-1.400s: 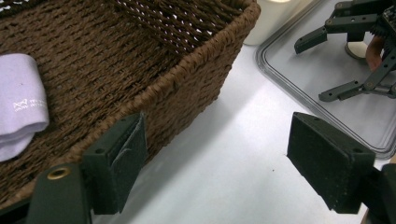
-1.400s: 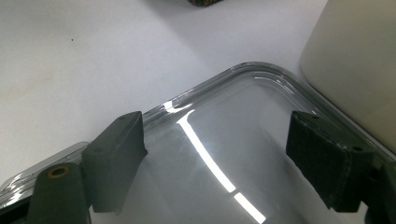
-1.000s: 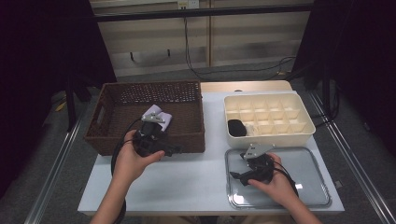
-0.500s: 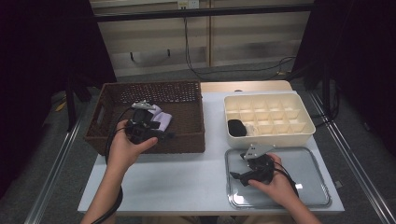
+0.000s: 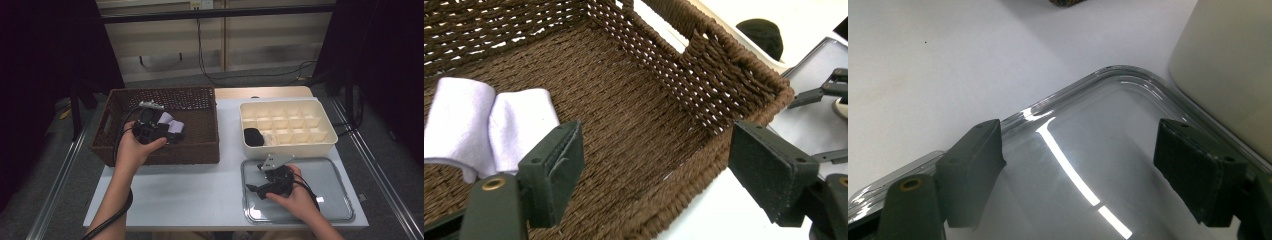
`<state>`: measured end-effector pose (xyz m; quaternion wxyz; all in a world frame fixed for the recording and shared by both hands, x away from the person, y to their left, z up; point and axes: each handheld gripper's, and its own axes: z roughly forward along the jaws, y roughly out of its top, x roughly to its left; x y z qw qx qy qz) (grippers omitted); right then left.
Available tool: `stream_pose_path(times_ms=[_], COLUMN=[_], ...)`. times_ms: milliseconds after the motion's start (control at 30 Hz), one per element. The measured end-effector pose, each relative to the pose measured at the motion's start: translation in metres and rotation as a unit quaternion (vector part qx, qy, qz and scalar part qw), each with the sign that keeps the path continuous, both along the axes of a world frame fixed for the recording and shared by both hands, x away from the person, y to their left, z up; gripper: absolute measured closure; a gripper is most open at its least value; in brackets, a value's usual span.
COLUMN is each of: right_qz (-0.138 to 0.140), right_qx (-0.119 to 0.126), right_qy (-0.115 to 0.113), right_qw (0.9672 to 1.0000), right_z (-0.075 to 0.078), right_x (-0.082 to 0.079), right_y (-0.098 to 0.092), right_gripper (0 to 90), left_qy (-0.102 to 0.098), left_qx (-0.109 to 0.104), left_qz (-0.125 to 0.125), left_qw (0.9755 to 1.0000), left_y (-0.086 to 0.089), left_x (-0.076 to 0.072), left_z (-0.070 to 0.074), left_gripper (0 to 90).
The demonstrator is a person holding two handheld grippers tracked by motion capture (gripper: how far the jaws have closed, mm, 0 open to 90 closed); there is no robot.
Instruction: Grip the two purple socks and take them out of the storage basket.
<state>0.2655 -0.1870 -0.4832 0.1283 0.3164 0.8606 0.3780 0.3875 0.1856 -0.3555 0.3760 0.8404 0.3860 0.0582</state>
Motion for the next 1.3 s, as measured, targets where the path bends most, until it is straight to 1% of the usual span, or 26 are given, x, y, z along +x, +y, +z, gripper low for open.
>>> stream_pose_path(times_ms=[67,133,167,200,233,267,333,400,500,533,567,633,700,767,800,867,900,1000,1100,1133,1200,1300], right_qz=[0.000,0.000,0.000,0.000,0.000,0.000,0.000,0.000,0.000,0.000,0.000,0.000,0.000,0.000,-0.001,0.000,0.000,-0.001,0.000,-0.001,0.000,0.000], right_qx=[0.000,0.000,0.000,0.000,0.000,0.000,0.000,0.000,0.000,0.000,0.000,0.000,0.000,0.000,0.001,0.001,0.000,0.001,0.001,0.000,0.000,0.001], right_qy=[0.000,0.000,0.000,0.000,0.000,0.000,0.000,0.000,0.000,0.000,0.000,0.000,0.000,0.000,0.000,0.000,-0.001,0.000,0.000,0.000,0.000,0.000], right_qw=[1.0000,1.0000,1.0000,1.0000,1.0000,1.0000,1.0000,1.0000,1.0000,1.0000,1.0000,1.0000,1.0000,1.0000,1.0000,1.0000,1.0000,1.0000,1.0000,1.0000,1.0000,1.0000], right_z=[0.000,0.000,0.000,0.000,0.000,0.000,0.000,0.000,0.000,0.000,0.000,0.000,0.000,0.000,0.000,0.000,0.000,0.000,0.000,0.000,0.000,0.000], right_x=[0.000,0.000,0.000,0.000,0.000,0.000,0.000,0.000,0.000,0.000,0.000,0.000,0.000,0.000,0.000,0.000,0.000,0.000,0.000,0.000,0.000,0.000], right_y=[0.000,0.000,0.000,0.000,0.000,0.000,0.000,0.000,0.000,0.000,0.000,0.000,0.000,0.000,0.000,0.000,0.000,0.000,0.000,0.000,0.000,0.000], right_gripper=[19.3,19.3,19.3,19.4,19.3,19.4,19.4,19.4,19.4,19.4,19.4,19.4,19.4,19.4,19.4,19.4,19.4,19.4,19.4,19.3,19.3,19.3], left_qy=[0.001,0.003,0.004,0.005,0.004,0.007,0.007,0.009,0.011,0.010,0.011,0.011,0.010,0.010,0.010,0.010,0.008,0.011,0.014,0.015,0.014,0.018], left_qx=[-0.002,-0.004,-0.002,0.001,-0.001,0.003,0.003,0.005,0.006,0.011,0.007,0.008,0.017,0.016,0.019,0.017,0.021,0.023,0.032,0.028,0.033,0.034], left_qz=[0.000,0.005,0.008,0.003,0.012,0.007,0.015,0.013,0.021,0.020,0.021,0.020,0.022,0.027,0.025,0.028,0.028,0.029,0.035,0.038,0.036,0.038], left_qw=[1.0000,1.0000,1.0000,1.0000,0.9999,0.9999,0.9999,0.9999,0.9997,0.9997,0.9997,0.9997,0.9996,0.9995,0.9995,0.9994,0.9993,0.9993,0.9988,0.9988,0.9987,0.9985], left_y=[0.001,0.001,0.001,0.002,0.001,0.002,0.001,0.001,0.000,-0.001,-0.001,-0.001,0.000,0.000,0.001,0.002,0.002,0.004,0.005,0.005,0.007,0.007], left_x=[0.003,0.006,0.008,0.010,0.011,0.013,0.017,0.021,0.027,0.028,0.030,0.034,0.037,0.040,0.041,0.044,0.046,0.050,0.055,0.056,0.059,0.063], left_z=[0.000,-0.001,-0.001,-0.001,-0.001,-0.001,-0.001,-0.001,-0.002,-0.002,-0.002,-0.002,-0.002,-0.002,-0.002,-0.004,-0.005,-0.009,-0.011,-0.012,-0.013,-0.016], left_gripper=[22.5,23.1,23.2,23.2,23.3,23.3,23.4,23.5,23.6,23.7,23.8,23.8,23.8,23.8,23.8,23.8,23.8,23.9,23.9,23.9,23.9,23.9])
